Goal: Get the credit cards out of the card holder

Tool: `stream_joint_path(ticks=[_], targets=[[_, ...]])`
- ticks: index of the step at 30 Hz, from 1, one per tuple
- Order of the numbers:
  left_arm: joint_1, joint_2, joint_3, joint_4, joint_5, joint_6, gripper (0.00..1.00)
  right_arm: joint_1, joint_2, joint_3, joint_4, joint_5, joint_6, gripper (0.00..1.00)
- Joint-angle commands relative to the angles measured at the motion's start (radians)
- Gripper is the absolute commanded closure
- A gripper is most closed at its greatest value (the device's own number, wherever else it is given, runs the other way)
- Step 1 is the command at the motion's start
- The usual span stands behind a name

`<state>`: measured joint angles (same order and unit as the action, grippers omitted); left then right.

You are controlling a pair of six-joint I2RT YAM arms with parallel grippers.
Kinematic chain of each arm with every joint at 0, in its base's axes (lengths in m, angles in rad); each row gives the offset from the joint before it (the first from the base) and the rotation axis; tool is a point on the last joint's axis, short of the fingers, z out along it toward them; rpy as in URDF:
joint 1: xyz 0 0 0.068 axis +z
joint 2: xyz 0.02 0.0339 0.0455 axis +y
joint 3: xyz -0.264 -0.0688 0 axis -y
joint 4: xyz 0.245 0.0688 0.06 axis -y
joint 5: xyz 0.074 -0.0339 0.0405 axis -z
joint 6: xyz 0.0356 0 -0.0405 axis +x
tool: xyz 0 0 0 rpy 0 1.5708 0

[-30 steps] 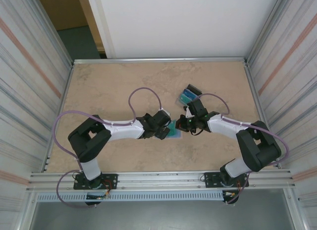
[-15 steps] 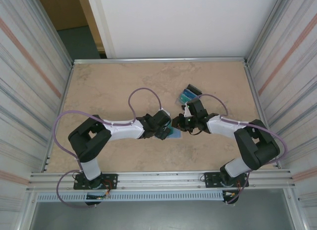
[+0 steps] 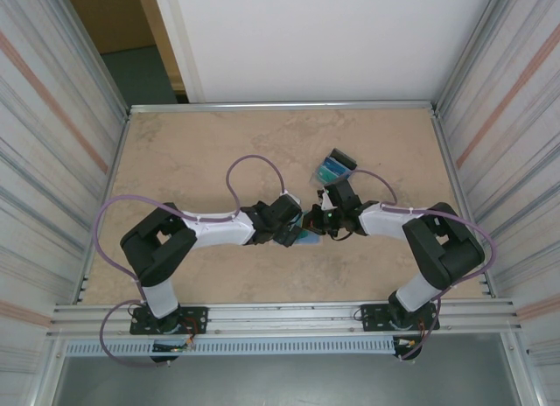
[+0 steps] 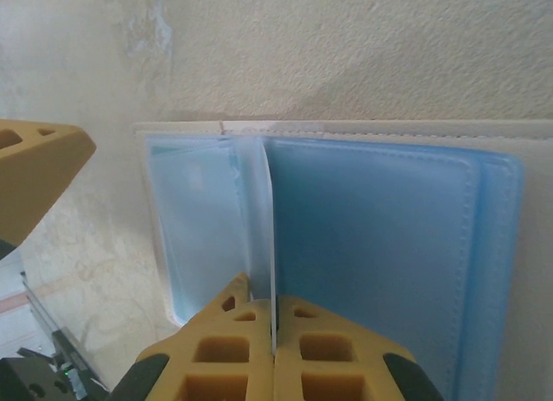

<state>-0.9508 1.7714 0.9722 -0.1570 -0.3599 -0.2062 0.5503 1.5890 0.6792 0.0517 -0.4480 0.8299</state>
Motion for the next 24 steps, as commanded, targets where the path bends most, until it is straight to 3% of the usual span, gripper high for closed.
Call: stream_joint_path(ticks=[1, 10, 24], targets=[[0.006, -0.025, -0.010, -0.014, -0.019, -0.012, 0.01, 0.007, -0.026, 0.031, -0.083, 0.067, -0.031, 0.97], [0.016, -0.101, 0.030, -0.036, -0.120, -0.035, 0.01, 0.008, -0.125, 0.060, -0.208, 0.167, -0.121, 0.99], [0.086, -0.229, -0.011, -0.007, -0.144, -0.079, 0.01, 0.000, -0.210, 0.175, -0.355, 0.284, -0.310, 1.00]])
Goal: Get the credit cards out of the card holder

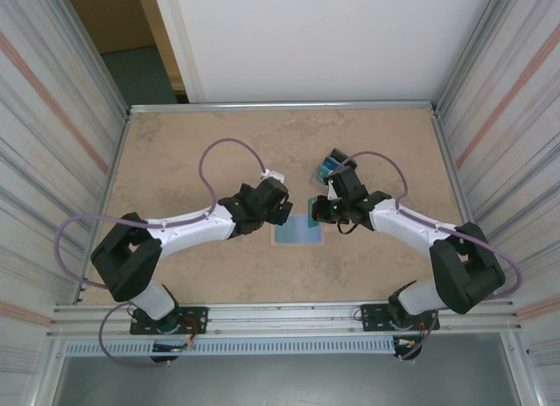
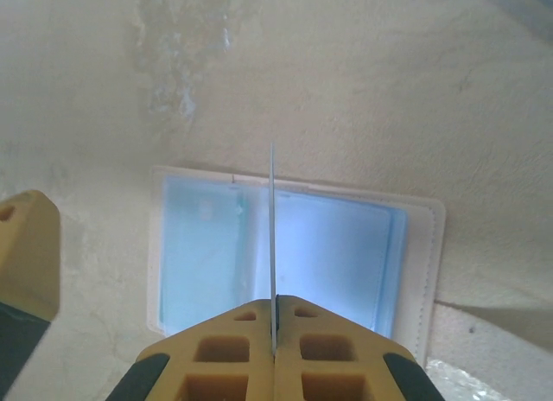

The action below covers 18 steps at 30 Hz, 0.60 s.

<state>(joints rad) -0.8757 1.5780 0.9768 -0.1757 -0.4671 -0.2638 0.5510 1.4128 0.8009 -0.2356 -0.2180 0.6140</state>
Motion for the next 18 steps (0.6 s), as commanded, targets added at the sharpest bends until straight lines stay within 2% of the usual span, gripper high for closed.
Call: stream_joint_path(ticks=[1, 8, 18], targets=[[0.015, -0.042, -0.017, 0.017, -0.042, -0.022, 0.01, -0.006, -0.031, 0.073, -0.085, 0.065, -0.118, 1.00], [0.049, -0.107, -0.086, 0.092, -0.014, -0.045, 0.01, -0.081, -0.010, 0.205, -0.174, 0.093, -0.308, 1.00], [0.131, -0.227, -0.233, 0.196, 0.131, -0.124, 0.01, -0.184, 0.073, 0.335, -0.206, 0.098, -0.545, 1.00]])
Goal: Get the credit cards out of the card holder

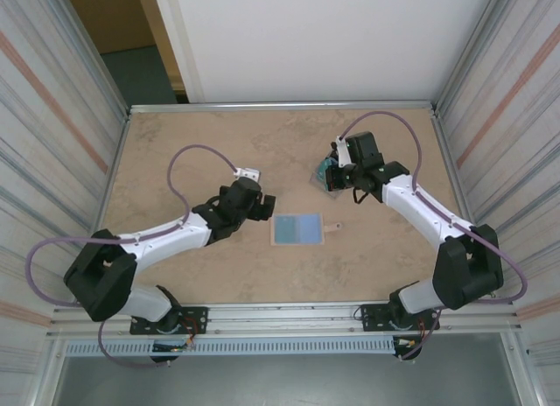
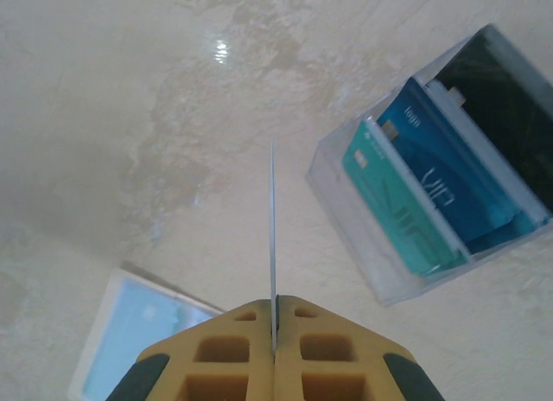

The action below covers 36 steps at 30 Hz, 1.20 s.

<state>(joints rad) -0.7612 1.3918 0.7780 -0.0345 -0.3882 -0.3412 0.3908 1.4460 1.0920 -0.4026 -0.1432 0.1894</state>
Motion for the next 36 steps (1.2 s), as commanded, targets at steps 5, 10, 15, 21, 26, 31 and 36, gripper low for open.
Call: stream_joint_path(ticks=[5, 10, 15, 21, 26, 31, 36], targets=[[0.033, -0.063, -0.065, 0.090, 0.086, -0.048, 0.01, -0.041, 0.117, 0.119, -0.063, 0.045, -0.226, 1.00], [0.034, -0.062, -0.072, 0.101, 0.097, -0.044, 0.01, -0.040, 0.187, 0.196, -0.092, 0.085, -0.321, 1.00], [0.036, -0.062, -0.079, 0.101, 0.101, -0.045, 0.01, -0.041, 0.224, 0.235, -0.105, 0.116, -0.403, 1.00], [0.039, -0.066, -0.086, 0.101, 0.100, -0.047, 0.01, -0.041, 0.253, 0.247, -0.113, 0.114, -0.481, 1.00], [0.042, -0.067, -0.087, 0.099, 0.103, -0.046, 0.01, -0.042, 0.280, 0.255, -0.117, 0.114, -0.516, 1.00], [0.045, -0.066, -0.086, 0.096, 0.103, -0.048, 0.01, -0.041, 0.322, 0.275, -0.136, 0.115, -0.534, 1.00], [0.048, -0.066, -0.081, 0.090, 0.104, -0.045, 0.01, -0.041, 0.362, 0.292, -0.153, 0.125, -0.545, 1.00]])
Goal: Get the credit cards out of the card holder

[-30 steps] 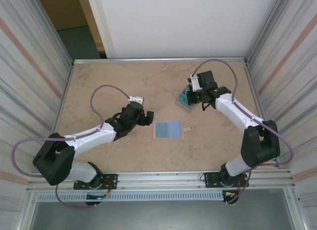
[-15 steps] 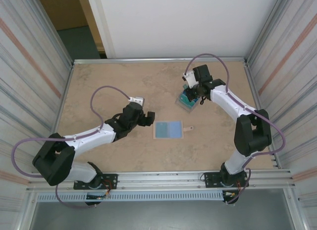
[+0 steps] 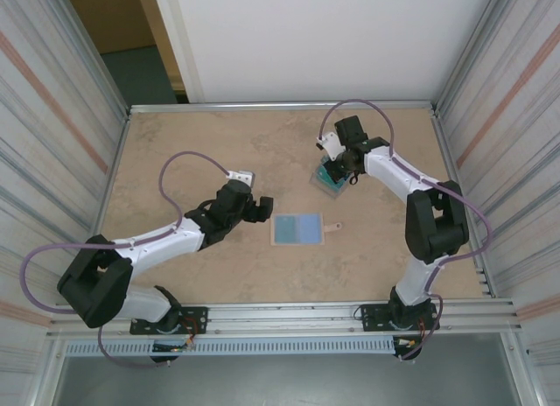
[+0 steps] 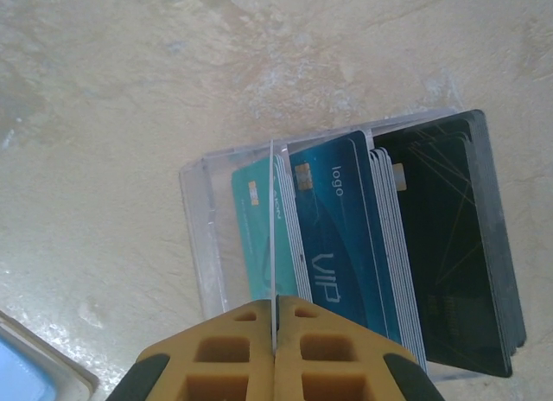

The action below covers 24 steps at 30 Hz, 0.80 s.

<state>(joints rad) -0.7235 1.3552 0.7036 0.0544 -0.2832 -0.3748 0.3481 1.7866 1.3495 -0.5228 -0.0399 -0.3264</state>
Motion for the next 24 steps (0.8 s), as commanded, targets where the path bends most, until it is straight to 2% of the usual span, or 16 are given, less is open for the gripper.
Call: stream_joint_path(ticks=[1, 14, 24], targets=[[0.012, -0.030, -0.007, 0.000, -0.001, -0.013, 0.01, 0.001, 0.026, 0.037, -0.036, 0.028, -0.031, 1.00], [0.022, -0.018, 0.001, -0.010, 0.009, -0.013, 0.01, 0.003, 0.071, 0.049, -0.072, 0.030, -0.040, 0.99], [0.026, -0.016, 0.004, -0.014, 0.012, -0.011, 0.01, 0.005, 0.092, 0.059, -0.088, 0.035, -0.034, 0.91]])
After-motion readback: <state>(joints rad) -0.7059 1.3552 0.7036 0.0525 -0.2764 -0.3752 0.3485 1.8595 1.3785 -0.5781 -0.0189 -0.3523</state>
